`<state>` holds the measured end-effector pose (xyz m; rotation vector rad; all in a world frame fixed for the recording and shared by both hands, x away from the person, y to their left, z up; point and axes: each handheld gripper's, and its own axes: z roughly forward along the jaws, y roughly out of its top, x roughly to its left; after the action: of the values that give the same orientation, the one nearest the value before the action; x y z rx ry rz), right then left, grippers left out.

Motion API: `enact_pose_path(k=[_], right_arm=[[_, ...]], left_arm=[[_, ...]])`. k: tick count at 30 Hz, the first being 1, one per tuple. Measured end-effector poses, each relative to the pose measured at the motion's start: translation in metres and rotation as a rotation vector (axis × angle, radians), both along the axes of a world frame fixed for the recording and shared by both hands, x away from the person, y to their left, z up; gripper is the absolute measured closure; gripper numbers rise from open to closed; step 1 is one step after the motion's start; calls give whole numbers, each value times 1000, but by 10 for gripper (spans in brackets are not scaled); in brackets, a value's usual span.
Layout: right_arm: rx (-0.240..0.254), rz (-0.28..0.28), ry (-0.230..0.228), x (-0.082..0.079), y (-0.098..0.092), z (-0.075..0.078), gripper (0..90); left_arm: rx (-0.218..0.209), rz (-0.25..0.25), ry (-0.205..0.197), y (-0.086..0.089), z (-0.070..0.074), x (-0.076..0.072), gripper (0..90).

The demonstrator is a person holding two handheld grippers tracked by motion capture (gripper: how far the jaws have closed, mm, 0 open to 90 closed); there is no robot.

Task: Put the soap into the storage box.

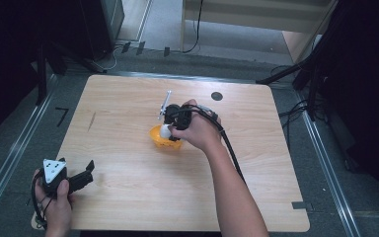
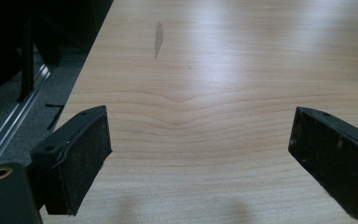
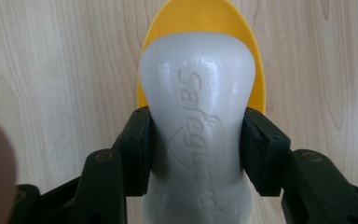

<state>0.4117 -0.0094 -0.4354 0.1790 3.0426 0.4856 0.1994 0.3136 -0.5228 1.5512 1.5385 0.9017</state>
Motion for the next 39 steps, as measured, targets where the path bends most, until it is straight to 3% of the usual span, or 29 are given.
enact_pose_path(k=[13, 39], right_arm=[[9, 0, 0, 8, 13, -8, 506], [-17, 6, 14, 14, 19, -25, 505]], left_arm=[[-3, 2, -3, 0, 0, 0, 57], [-3, 3, 0, 0, 0, 1, 57]])
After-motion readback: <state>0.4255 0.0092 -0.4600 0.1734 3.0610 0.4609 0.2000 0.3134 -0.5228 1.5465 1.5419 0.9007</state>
